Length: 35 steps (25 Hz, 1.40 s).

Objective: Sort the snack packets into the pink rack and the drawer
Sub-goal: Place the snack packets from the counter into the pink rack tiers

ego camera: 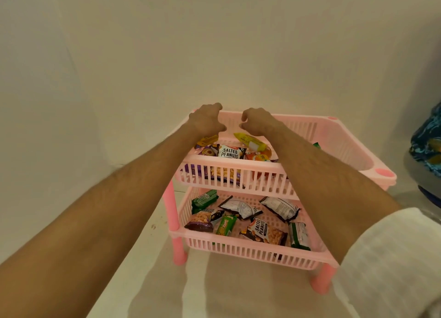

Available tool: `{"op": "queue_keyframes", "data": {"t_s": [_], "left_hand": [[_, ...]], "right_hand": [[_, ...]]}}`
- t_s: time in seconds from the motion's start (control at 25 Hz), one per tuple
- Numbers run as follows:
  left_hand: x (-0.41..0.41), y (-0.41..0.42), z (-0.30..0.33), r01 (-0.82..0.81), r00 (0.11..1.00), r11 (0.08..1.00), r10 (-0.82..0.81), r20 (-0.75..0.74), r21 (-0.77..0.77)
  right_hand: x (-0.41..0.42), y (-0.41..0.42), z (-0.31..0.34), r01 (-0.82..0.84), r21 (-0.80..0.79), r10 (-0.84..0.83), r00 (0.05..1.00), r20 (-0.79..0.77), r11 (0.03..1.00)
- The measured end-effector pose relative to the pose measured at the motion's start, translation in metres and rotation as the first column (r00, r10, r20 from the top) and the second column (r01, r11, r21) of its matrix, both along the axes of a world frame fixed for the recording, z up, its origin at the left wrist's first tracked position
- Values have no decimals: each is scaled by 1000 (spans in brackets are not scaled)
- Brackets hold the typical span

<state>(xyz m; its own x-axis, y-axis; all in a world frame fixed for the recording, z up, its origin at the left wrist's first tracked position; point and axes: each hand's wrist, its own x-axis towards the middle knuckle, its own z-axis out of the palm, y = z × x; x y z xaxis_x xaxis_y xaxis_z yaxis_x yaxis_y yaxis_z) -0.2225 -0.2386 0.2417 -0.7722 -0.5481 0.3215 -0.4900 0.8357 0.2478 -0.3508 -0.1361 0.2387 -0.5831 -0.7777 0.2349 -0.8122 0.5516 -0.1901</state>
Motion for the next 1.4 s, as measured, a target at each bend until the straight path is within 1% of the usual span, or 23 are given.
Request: {"op": "queue_keyframes", "data": {"t_s": [0.08,0.2,0.28,0.36,0.44,0.48,0.56,0.68,0.72,0.84,0.92,1.0,1.08,1.12,1.2,1.24,1.28,1.32,1.4], "left_hand": [[9,15,7,30,997,997,-35,-66,-72],[30,51,18,123,959,975,-164,-231,-183],[49,83,20,205,894,953,-275,-355,-222],[71,118,14,296,815,932,-360,-453,-209],[96,153,3,376,755,907,-419,-505,-191],[108,169,-5,411,730,892,-446,-517,-189],[127,197,-25,489,690,851,-512,-511,-192],[140,228,-67,579,660,784,-611,-436,-221],[141,237,-82,600,669,776,-620,-410,-196],[145,266,-133,666,704,745,-643,-302,-35],[148,286,-166,686,726,721,-666,-172,103],[151,304,-201,677,721,696,-693,-23,239],[157,323,-234,694,645,642,-756,113,327],[159,332,-248,713,589,610,-788,178,345],[165,347,-273,725,490,576,-817,306,378],[167,354,-283,701,469,593,-802,370,396],[169,361,-293,658,463,631,-770,439,411],[171,367,-299,605,478,680,-727,494,415],[174,376,-308,519,524,753,-654,546,403]], "right_hand": [[1,6,8,-8,-109,10,1000,12,994],[13,26,21,-62,-268,58,998,-21,961],[26,48,28,-101,-402,116,993,12,910],[43,80,34,-108,-557,199,974,107,824],[66,123,38,-93,-657,261,951,163,748],[78,147,38,-89,-679,281,943,178,729],[104,196,33,-75,-682,303,927,222,727],[136,256,11,-22,-598,254,918,306,801],[143,271,-1,1,-565,228,914,335,825],[154,313,-49,50,-435,139,910,391,899],[157,338,-88,72,-261,44,910,412,963],[158,366,-134,105,-27,-84,902,424,994],[164,396,-176,99,230,-196,872,449,968],[167,410,-191,80,346,-247,846,472,935],[173,434,-214,21,523,-296,843,449,852],[177,445,-221,6,577,-306,853,423,817],[184,450,-221,7,601,-310,861,402,799],[191,456,-223,13,638,-338,856,391,770],[194,455,-240,48,625,-368,841,396,780]]}}
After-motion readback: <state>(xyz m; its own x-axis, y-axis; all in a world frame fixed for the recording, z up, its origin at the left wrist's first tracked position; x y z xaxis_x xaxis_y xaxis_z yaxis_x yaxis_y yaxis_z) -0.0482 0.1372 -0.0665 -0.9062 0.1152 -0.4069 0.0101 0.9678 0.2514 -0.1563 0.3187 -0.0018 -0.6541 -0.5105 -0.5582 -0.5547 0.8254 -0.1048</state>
